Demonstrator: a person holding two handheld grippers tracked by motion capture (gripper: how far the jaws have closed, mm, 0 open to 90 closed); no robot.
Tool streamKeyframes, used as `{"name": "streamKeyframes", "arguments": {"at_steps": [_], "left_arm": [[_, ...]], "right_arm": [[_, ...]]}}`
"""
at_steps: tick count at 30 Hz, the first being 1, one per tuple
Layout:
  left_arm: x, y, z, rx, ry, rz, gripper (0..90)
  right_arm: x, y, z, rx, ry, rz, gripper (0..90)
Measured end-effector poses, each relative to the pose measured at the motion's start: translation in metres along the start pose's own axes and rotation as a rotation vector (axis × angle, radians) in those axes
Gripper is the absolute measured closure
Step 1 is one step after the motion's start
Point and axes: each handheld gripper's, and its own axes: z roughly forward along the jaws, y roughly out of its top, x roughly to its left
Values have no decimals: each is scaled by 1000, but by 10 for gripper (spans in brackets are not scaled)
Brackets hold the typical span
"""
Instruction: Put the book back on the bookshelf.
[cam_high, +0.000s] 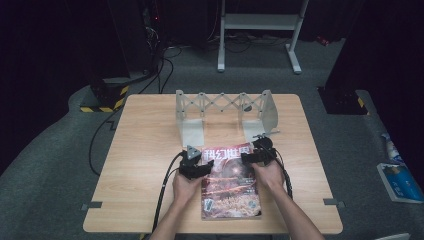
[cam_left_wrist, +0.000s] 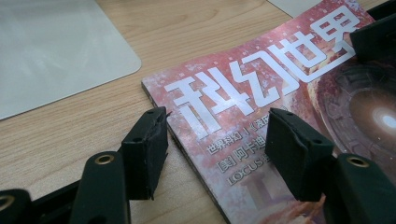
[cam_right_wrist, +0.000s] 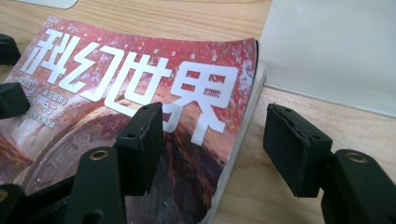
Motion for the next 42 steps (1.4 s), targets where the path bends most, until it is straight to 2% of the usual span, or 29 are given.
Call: {"name": "streamKeyframes", "arguments": {"at_steps": [3,7,14,20,22,30,34,37,41,42], "left_arm": [[0,0,0,0,3,4,390],[-1,-1,-1,0,6,9,389],[-2,-1,-1,-2,9,12,389],[-3,-1,0,-5,5,10,388],[-3,-2,0,-6,5,8,386],[-3,-2,0,-8,8,15,385],[-4,-2,0,-9,11,16,385],[-4,-2,0,-9,11,16,385],[-4,-2,0,-10,13,17,385],[-4,-2,0,-10,14,17,385]], "right_arm": [[2,3,3,12,-10,10,376],[-1,2,5,24,1,43,361],[6,4,7,33,8,37,375],[5,8,7,49,11,54,414],[2,7,7,45,22,73,431],[-2,6,3,22,45,87,480],[-5,6,-1,6,85,103,489],[-6,6,-2,2,98,108,491],[-9,4,-4,7,135,115,499],[-12,2,-4,6,158,122,506]]}}
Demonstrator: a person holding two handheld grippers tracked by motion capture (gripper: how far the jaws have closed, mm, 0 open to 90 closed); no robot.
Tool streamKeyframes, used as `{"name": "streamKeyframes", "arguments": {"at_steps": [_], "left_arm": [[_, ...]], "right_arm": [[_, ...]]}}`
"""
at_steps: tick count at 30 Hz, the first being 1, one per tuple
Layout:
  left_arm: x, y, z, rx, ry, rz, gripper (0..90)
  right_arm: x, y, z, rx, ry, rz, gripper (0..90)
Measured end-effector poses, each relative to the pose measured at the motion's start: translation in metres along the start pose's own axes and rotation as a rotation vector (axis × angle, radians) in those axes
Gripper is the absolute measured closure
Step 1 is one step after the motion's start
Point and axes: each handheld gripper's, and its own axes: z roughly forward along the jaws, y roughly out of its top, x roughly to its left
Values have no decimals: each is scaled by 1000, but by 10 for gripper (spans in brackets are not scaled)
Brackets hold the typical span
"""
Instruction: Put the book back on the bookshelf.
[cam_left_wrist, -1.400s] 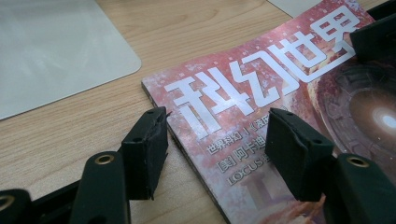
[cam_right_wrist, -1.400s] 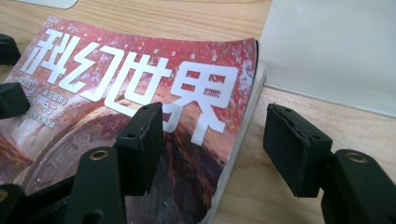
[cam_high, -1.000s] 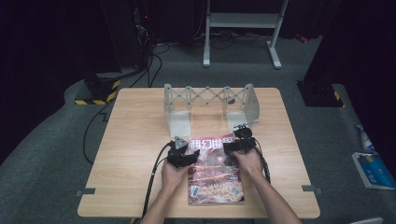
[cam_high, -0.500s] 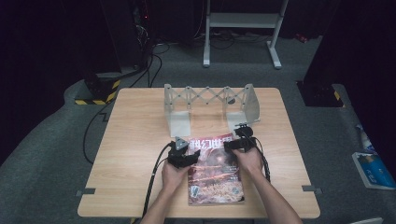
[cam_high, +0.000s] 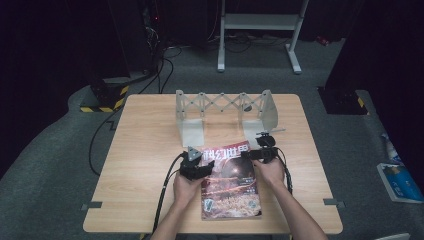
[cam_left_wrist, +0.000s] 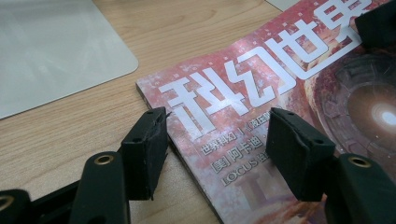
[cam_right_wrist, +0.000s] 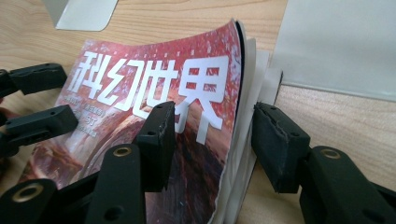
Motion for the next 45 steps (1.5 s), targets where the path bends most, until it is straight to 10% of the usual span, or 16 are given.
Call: {"name": "streamKeyframes", "arguments": {"at_steps": [18,31,45], "left_arm": [[0,0,0,-1,0,1,384],[4,0,-1,1,-19,-29,338],[11,0,-3,0,-50,-72,243]], "right_arm": [[10,-1,4,26,39,-57,513],[10,-2,-4,5,58,-109,824],[17,-5,-19,-38,109,-202,859]]}}
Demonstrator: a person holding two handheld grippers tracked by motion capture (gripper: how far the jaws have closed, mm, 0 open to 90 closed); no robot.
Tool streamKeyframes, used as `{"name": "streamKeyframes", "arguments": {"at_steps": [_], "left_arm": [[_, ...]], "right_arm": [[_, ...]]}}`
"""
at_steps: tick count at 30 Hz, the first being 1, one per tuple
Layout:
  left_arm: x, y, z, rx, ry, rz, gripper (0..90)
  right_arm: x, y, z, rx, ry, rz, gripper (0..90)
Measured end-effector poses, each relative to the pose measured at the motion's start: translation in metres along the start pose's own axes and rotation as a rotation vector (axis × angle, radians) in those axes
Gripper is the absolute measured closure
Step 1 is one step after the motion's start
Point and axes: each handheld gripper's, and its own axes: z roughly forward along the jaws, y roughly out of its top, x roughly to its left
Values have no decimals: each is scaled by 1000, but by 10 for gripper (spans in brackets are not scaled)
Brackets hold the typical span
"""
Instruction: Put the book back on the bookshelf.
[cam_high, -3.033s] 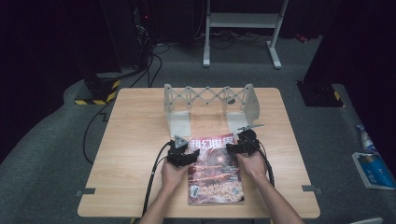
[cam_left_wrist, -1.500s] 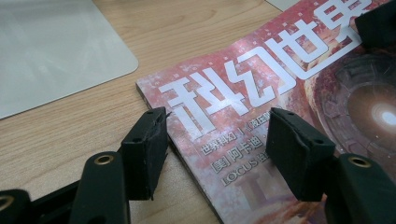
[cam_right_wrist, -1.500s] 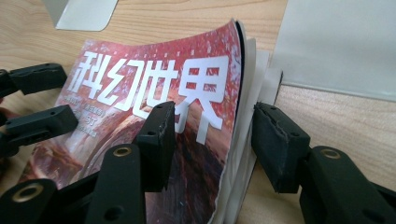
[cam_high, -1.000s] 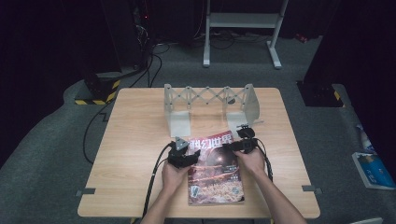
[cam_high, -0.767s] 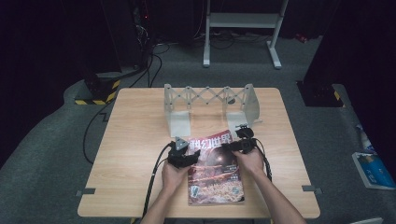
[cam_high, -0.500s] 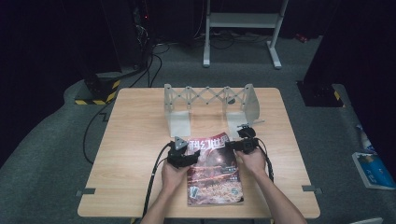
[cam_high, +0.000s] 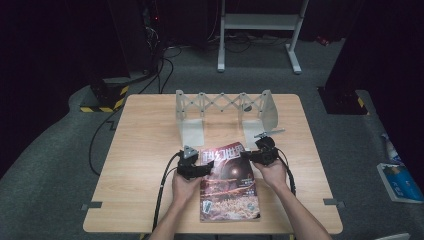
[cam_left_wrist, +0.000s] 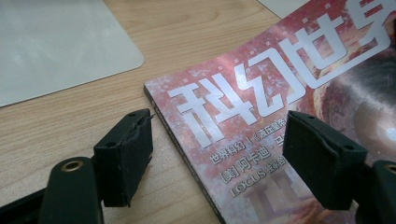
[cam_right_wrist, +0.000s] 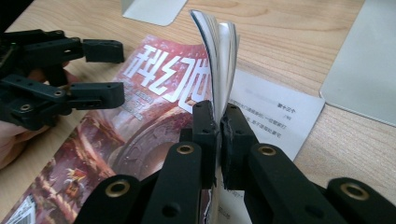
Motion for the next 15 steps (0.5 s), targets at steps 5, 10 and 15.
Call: {"name": "streamKeyframes", "arguments": {"at_steps": [5,10,15], "left_arm": [[1,0,0,-3,-12,-8,228],[1,0,-1,1,-45,-7,209],[2,-1,-1,0,-58,-21,202]], "right_arm": [[3,0,-6,-34,29,-35,861],[6,0,-12,-63,64,-57,862],[6,-2,-17,-86,88,-77,863]]}}
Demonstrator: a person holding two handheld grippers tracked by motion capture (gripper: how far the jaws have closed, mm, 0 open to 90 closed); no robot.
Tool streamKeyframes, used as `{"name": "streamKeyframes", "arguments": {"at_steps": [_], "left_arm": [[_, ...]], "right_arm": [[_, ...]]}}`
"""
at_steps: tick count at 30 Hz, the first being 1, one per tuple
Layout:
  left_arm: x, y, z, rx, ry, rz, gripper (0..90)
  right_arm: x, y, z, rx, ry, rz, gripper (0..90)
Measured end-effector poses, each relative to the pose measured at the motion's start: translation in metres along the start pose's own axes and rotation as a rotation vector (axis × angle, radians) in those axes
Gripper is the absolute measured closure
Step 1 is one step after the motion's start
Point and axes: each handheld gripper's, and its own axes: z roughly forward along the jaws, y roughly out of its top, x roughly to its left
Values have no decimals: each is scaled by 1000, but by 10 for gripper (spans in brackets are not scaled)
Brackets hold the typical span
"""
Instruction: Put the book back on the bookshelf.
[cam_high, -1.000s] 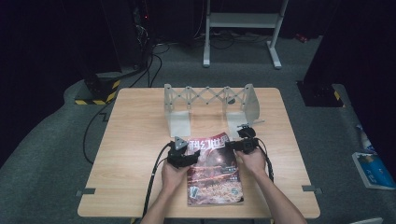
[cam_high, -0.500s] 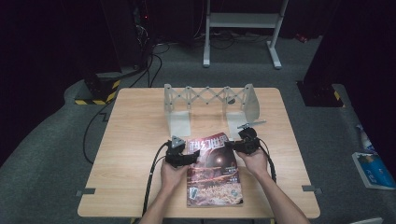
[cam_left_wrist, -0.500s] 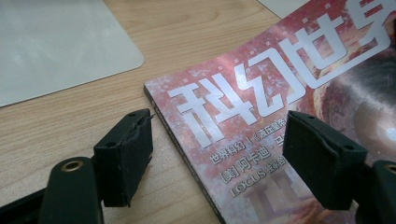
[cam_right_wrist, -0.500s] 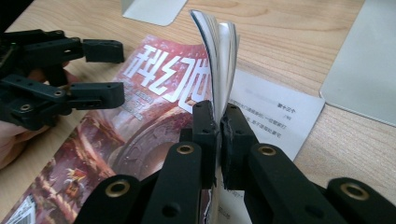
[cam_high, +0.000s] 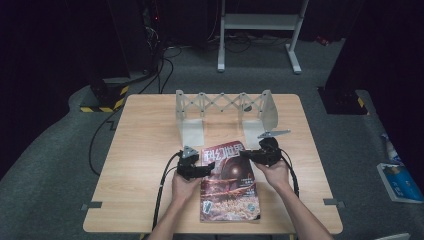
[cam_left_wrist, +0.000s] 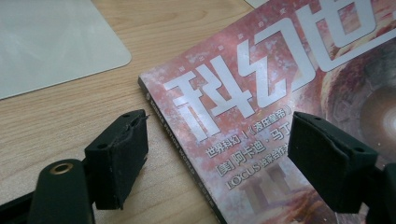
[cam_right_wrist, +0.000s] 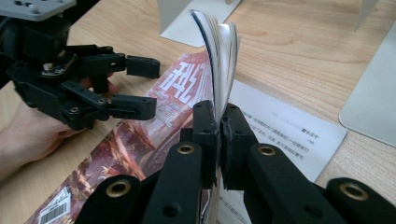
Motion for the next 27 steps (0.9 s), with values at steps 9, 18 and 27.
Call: {"name": "streamKeyframes", "arguments": {"at_steps": [9,18,27], "left_arm": [[2,0,1,-3,-44,-8,165],[2,1,2,-4,-70,-24,142],[1,3,5,9,-152,-38,88]], "right_arm": [[3,0,-8,-35,42,-15,863],[7,2,-14,-64,82,-37,864],[11,2,-14,-80,123,-67,865]]}}
